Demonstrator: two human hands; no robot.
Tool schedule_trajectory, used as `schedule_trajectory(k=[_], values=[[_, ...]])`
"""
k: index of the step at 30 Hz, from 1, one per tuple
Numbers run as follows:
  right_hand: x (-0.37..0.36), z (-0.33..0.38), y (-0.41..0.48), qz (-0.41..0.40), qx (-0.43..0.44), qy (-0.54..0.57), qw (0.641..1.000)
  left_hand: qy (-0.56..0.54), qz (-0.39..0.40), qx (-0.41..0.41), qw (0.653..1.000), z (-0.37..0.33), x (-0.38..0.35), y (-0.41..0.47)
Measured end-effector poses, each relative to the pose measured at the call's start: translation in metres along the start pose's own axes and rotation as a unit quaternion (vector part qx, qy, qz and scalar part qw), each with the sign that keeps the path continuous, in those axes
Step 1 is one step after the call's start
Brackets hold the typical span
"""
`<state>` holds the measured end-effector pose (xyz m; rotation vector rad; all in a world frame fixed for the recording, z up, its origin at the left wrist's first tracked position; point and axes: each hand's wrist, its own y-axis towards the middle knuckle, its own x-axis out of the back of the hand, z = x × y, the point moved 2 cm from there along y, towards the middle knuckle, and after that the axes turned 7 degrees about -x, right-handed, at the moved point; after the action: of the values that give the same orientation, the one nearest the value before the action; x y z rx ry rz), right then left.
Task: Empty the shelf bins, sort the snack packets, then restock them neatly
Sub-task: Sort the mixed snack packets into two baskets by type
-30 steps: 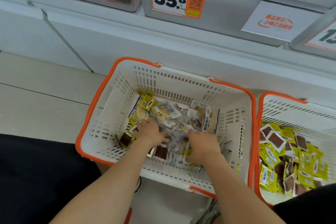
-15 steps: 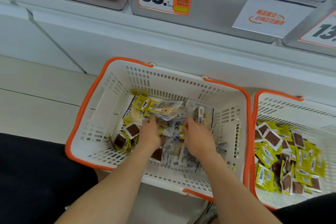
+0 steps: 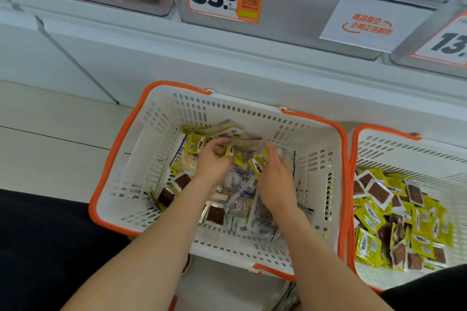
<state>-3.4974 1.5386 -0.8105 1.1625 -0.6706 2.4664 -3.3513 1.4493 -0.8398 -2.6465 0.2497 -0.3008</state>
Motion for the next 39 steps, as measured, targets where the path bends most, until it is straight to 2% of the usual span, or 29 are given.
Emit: schedule_trajectory(k=[3,5,8,11,13,15,18,20,22,24,27,28,31,34,36,39], values=[[0.005,-0.005,0.007,-0.037,-0.045,0.069,0.996,-0.091,0.018,-0.023,0.995,-0.024,-0.006,0.007],[0.010,-0.008,0.008,-0.060,-0.058,0.090,0.992,-0.084,0.030,-0.045,0.995,-0.033,-0.006,0.011],[0.016,-0.007,0.008,-0.062,-0.048,0.092,0.993,0.018,0.005,-0.070,0.997,-0.035,0.006,0.011],[0.017,0.002,0.003,-0.056,-0.027,0.088,0.994,0.140,0.011,-0.022,0.990,-0.018,0.025,0.009],[0.011,0.010,0.000,-0.022,-0.008,0.080,0.996,0.217,0.021,0.006,0.976,-0.005,0.042,0.004],[-0.001,0.019,-0.003,0.034,0.005,0.063,0.997,0.320,0.025,0.007,0.947,0.006,0.060,0.001],[-0.027,0.029,-0.002,0.110,0.040,-0.004,0.993,0.509,0.098,0.026,0.855,0.023,0.084,0.001],[-0.044,0.035,0.000,0.175,0.040,-0.033,0.983,0.576,0.143,0.057,0.803,0.032,0.097,-0.001],[-0.058,0.039,0.005,0.220,0.035,-0.057,0.973,0.604,0.172,0.060,0.776,0.040,0.106,-0.004],[-0.071,0.043,0.011,0.232,0.022,-0.070,0.970,0.603,0.193,0.046,0.773,0.053,0.111,-0.002],[-0.092,0.048,0.021,0.236,-0.007,-0.073,0.969,0.553,0.217,0.065,0.802,0.069,0.114,0.003],[-0.099,0.049,0.022,0.235,-0.008,-0.082,0.968,0.546,0.231,0.080,0.801,0.071,0.114,0.003],[-0.119,0.054,0.024,0.236,0.003,-0.127,0.963,0.577,0.250,0.092,0.772,0.076,0.109,0.003],[-0.133,0.055,0.024,0.226,-0.006,-0.138,0.964,0.587,0.231,0.100,0.769,0.077,0.101,0.006],[-0.137,0.056,0.025,0.224,-0.023,-0.116,0.967,0.568,0.201,0.113,0.790,0.072,0.099,0.009],[-0.140,0.056,0.028,0.254,-0.050,-0.095,0.961,0.483,0.159,0.144,0.849,0.068,0.101,0.016]])
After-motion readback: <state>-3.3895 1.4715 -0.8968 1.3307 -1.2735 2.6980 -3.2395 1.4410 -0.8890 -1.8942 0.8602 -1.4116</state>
